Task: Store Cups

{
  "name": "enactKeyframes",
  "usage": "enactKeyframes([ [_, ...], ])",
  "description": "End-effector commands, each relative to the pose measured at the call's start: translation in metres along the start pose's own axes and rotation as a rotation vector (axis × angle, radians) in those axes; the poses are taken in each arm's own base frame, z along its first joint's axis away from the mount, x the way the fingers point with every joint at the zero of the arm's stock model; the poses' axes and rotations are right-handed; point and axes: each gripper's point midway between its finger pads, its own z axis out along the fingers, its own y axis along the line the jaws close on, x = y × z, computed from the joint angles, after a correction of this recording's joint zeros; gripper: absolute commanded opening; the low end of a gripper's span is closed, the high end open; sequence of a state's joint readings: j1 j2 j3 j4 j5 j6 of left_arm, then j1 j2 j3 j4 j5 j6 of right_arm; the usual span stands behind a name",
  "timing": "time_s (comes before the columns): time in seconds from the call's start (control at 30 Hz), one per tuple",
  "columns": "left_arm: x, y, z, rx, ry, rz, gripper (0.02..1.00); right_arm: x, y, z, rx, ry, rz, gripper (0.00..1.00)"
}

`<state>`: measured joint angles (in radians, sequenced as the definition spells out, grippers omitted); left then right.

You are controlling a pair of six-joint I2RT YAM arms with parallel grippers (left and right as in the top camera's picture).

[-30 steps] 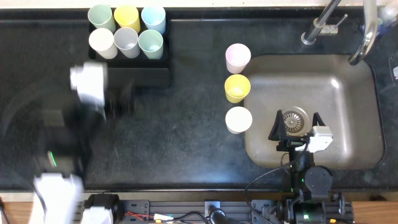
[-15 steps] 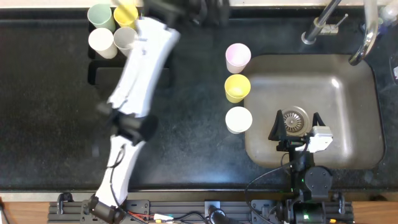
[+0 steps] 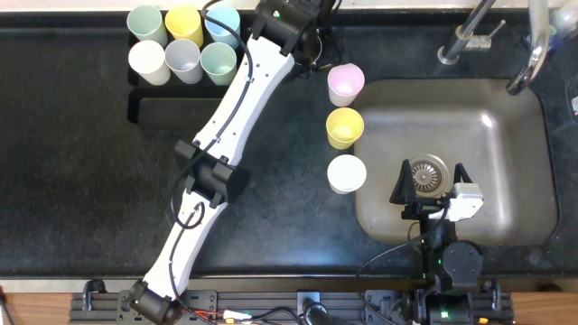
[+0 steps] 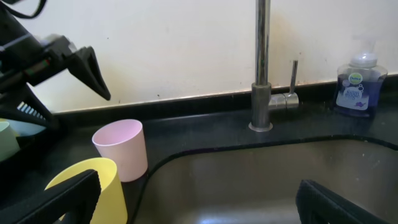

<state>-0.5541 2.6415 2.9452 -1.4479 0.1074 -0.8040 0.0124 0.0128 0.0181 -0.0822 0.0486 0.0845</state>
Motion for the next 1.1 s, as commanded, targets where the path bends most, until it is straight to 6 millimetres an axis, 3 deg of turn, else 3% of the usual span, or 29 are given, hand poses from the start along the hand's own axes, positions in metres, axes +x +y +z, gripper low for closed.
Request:
enactKeyframes([
  [0.03, 0.012, 0.005, 0.029, -0.013, 0.071, -0.041, 0.998, 0.003, -0.001, 0.000, 0.000, -0.002, -0.003, 0.998],
  [0.23, 0.026, 0.020, 0.041, -0.076, 0.129, -0.050, 0.998, 0.003, -0.001, 0.000, 0.000, -0.002, -0.003, 0.996],
  [0.4, 0.027, 0.022, 0.048, -0.081, 0.133, -0.051, 0.947, 0.003, -0.001, 0.000, 0.000, -0.002, -0.003, 0.998],
  [0.43, 0.027, 0.022, 0.049, -0.081, 0.132, -0.051, 0.879, 0.003, -0.001, 0.000, 0.000, -0.002, -0.003, 0.998],
  [0.47, 0.026, 0.022, 0.049, -0.080, 0.131, -0.052, 0.698, 0.003, -0.001, 0.000, 0.000, -0.002, -0.003, 0.998],
  [0.5, 0.026, 0.021, 0.049, -0.077, 0.128, -0.051, 0.281, 0.003, -0.001, 0.000, 0.000, -0.002, -0.003, 0.998],
  [0.53, 0.025, 0.021, 0.049, -0.076, 0.123, -0.050, 0.064, 0.003, -0.001, 0.000, 0.000, -0.002, -0.003, 0.998],
  [0.7, 0.016, 0.015, 0.048, -0.053, 0.087, -0.045, 0.036, 0.003, -0.001, 0.000, 0.000, -0.002, -0.003, 0.996],
  [0.77, 0.009, 0.014, 0.037, -0.040, 0.067, -0.051, 0.036, 0.003, -0.001, 0.000, 0.000, -0.002, -0.003, 0.998],
  [0.9, -0.013, 0.022, -0.014, -0.047, -0.022, -0.072, 0.036, 0.003, -0.001, 0.000, 0.000, -0.002, -0.003, 0.998],
  [1.0, -0.029, 0.039, -0.093, -0.084, -0.152, -0.119, 0.036, 0.003, -0.001, 0.000, 0.000, -0.002, -0.003, 0.998],
  [1.1, -0.032, 0.065, -0.177, -0.121, -0.282, -0.187, 0.036, 0.003, -0.001, 0.000, 0.000, -0.002, -0.003, 0.996],
])
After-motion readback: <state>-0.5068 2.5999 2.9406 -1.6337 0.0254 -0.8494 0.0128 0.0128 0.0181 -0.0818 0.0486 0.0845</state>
